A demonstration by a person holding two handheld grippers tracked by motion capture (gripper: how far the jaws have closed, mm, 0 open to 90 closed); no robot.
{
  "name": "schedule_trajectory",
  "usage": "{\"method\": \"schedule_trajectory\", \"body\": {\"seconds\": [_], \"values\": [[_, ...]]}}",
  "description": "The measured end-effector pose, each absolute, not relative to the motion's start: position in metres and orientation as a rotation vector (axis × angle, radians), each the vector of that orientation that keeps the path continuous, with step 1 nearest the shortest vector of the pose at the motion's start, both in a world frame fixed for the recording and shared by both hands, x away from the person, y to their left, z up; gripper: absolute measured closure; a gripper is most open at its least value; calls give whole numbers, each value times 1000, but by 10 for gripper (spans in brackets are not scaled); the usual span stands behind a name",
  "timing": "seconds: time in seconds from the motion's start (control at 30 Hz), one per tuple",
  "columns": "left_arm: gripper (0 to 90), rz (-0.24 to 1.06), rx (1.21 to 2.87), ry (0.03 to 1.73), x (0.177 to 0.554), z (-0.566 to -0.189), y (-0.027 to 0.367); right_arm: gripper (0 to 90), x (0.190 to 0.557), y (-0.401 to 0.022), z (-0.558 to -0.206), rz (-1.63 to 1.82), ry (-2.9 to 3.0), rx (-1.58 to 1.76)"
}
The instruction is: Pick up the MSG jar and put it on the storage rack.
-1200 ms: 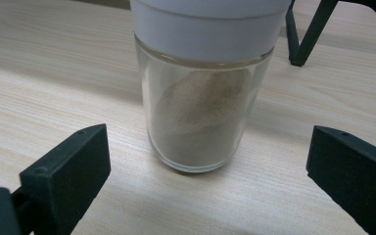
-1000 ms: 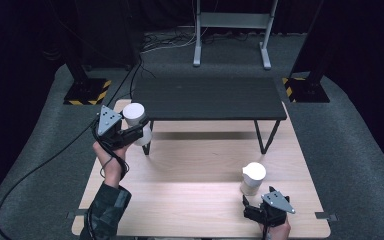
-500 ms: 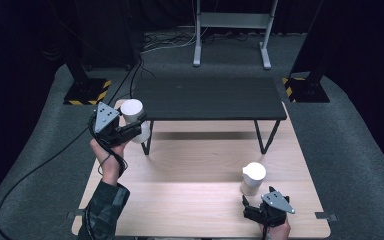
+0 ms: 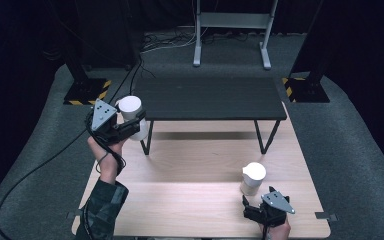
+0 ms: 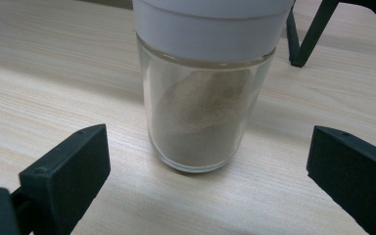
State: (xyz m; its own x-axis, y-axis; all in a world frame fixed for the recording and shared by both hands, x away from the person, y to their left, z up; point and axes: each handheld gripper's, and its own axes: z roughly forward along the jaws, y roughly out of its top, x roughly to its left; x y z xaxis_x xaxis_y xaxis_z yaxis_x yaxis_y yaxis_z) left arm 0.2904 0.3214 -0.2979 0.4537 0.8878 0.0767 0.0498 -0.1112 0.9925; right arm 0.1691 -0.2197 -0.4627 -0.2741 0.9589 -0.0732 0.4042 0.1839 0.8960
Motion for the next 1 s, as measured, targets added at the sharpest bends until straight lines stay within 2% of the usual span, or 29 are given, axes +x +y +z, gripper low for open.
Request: {"method": "schedule_trajectory", "body": {"seconds": [1.0], "values": [[342, 898, 1509, 833, 304, -271, 320, 16, 169, -220, -463, 1052, 1787, 1290]]}}
